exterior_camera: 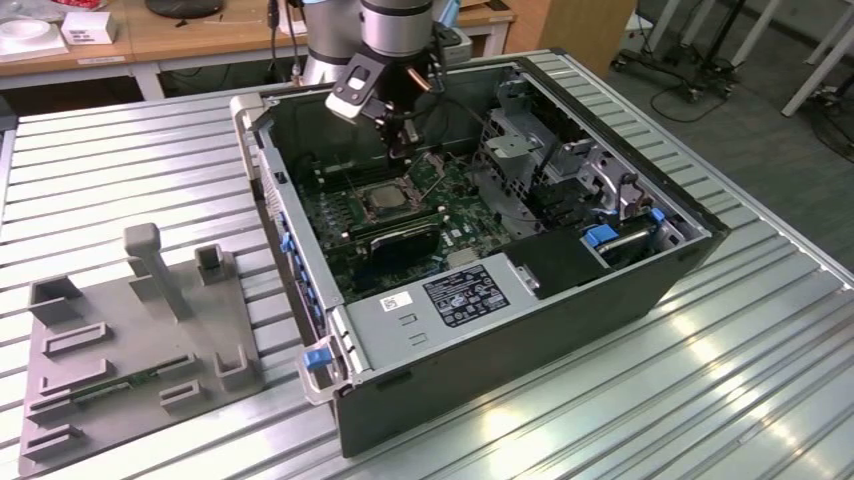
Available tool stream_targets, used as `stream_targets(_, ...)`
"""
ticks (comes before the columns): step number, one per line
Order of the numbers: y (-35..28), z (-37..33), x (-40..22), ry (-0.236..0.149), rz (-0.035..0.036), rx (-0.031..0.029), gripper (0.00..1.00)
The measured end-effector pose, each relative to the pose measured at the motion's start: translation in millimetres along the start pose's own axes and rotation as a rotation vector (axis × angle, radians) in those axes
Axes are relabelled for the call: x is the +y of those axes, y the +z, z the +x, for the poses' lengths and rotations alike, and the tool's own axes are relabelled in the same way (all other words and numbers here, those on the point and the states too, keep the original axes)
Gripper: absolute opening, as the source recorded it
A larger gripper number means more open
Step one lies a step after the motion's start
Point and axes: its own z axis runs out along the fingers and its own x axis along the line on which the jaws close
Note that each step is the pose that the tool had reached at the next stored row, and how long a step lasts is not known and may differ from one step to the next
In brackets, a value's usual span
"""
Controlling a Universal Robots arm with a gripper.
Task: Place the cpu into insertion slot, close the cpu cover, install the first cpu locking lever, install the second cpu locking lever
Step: 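Close the cpu cover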
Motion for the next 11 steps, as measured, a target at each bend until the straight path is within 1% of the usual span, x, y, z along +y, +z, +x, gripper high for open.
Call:
stream_targets(4,0.4,0.1,5.9,0.0,0.0,0.0,0.11)
stream_targets(11,1.3,0.3,20.0,0.0,0.0,0.0,0.11)
